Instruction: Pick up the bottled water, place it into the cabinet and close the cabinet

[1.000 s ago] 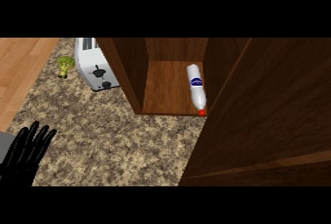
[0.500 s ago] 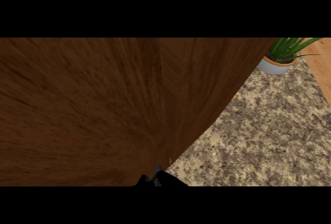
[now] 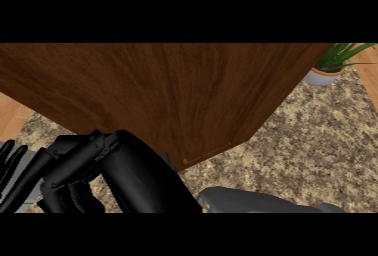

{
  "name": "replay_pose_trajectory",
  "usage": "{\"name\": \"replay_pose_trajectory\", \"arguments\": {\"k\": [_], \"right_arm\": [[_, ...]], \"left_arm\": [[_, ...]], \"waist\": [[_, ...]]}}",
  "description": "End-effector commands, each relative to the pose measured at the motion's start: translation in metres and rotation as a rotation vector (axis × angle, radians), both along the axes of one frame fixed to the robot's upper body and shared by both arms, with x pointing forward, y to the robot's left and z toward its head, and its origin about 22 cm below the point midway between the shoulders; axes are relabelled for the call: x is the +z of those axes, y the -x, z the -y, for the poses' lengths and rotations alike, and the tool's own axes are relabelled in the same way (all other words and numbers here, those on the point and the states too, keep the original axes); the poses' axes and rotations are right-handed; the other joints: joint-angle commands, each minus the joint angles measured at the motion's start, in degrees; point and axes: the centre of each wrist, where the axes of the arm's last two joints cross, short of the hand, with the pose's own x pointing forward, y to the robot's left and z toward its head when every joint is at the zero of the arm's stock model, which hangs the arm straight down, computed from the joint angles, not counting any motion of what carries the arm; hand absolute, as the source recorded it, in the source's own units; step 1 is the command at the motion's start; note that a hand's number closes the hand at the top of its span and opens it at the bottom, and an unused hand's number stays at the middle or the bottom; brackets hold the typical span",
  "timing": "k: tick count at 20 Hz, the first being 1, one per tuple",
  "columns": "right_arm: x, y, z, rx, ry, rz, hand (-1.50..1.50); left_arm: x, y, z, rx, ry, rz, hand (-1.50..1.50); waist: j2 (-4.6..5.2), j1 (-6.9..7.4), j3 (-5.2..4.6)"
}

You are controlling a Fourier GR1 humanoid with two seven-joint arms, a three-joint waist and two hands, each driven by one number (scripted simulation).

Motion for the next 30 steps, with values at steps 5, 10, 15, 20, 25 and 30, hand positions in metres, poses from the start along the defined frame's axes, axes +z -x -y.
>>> {"name": "replay_pose_trajectory", "arguments": {"k": [5,10,15,20,25,30], "right_arm": [[0.019,-0.043,-0.016,0.294,0.096,-0.047,1.5],[-0.018,-0.066,-0.01,0.34,0.094,-0.104,1.5],[-0.022,-0.104,0.008,0.24,0.08,-0.098,1.5],[-0.04,-0.134,0.044,0.115,0.067,-0.066,1.5],[-0.019,-0.169,0.056,-0.074,0.098,-0.017,1.5],[-0.041,-0.172,0.072,-0.177,0.121,-0.003,1.5]], "left_arm": [[-0.001,0.007,-0.006,-0.002,-0.005,-0.004,-1.5],[0.009,0.018,-0.013,0.044,-0.004,-0.005,-1.5],[0.024,0.021,-0.001,0.037,-0.02,0.008,-1.5],[0.024,0.022,-0.026,0.036,-0.028,-0.01,-1.5],[0.031,0.012,-0.01,0.043,-0.028,0.012,-1.5],[0.033,0.016,-0.011,0.034,-0.024,-0.003,-1.5]], "waist": [[0.47,-0.44,0.03],[0.07,-1.8,0.08],[0.0,-2.25,0.11],[0.06,-2.3,0.09],[0.27,-2.15,0.08],[0.15,-2.16,0.09]]}}
